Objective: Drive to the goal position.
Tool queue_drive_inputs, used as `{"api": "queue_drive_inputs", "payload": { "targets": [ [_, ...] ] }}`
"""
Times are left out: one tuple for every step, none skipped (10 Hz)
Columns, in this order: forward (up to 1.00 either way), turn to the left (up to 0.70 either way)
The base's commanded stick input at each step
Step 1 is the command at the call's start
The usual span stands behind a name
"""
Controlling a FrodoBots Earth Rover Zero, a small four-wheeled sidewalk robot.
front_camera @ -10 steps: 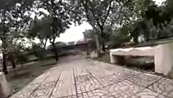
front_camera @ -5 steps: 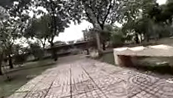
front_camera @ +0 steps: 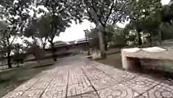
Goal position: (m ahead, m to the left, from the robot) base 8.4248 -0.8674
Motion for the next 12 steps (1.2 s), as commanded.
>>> {"api": "queue_drive_inputs", "payload": {
  "targets": [
    [1.00, 0.00],
    [1.00, 0.00],
    [1.00, 0.00],
    [1.00, 0.00],
    [1.00, 0.00],
    [1.00, 0.00],
    [1.00, 0.00],
    [1.00, 0.00],
    [1.00, 0.00],
    [1.00, 0.00],
    [1.00, 0.00],
    [1.00, 0.00]
  ]
}}
